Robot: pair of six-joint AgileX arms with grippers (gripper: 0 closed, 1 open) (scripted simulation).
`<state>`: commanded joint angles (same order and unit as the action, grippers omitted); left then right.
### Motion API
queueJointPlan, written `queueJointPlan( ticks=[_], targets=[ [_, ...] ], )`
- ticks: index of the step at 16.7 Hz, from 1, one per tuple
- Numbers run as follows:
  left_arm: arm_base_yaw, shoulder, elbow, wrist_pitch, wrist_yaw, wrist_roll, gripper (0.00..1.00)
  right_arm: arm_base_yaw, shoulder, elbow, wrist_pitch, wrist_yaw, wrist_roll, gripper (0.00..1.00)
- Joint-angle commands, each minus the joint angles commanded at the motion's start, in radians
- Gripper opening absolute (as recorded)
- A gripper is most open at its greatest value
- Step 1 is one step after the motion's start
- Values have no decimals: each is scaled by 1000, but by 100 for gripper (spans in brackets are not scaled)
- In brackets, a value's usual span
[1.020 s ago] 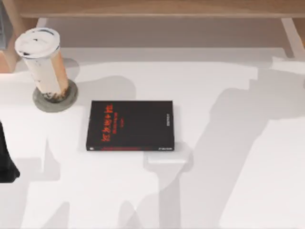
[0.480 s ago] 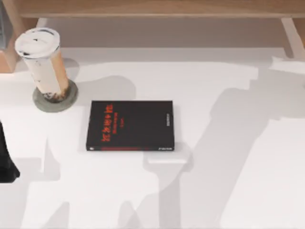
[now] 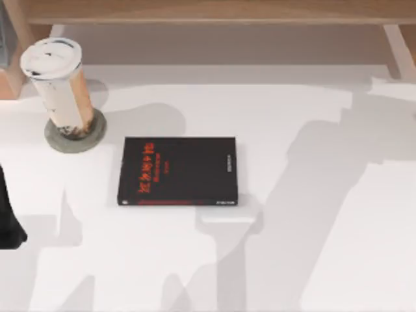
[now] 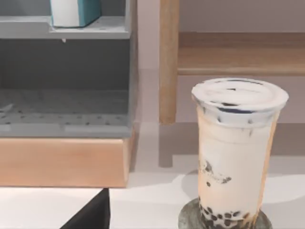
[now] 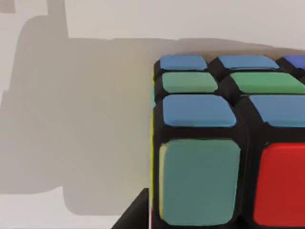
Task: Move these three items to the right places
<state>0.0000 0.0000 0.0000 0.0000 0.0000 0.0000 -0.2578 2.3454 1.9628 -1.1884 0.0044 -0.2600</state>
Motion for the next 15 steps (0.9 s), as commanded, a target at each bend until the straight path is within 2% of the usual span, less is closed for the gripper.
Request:
queueJointPlan(
  ticks=[15],
  targets=[
    [0, 0, 0, 0, 0, 0, 100, 9, -16, 90, -108, 5, 7, 0]
  ],
)
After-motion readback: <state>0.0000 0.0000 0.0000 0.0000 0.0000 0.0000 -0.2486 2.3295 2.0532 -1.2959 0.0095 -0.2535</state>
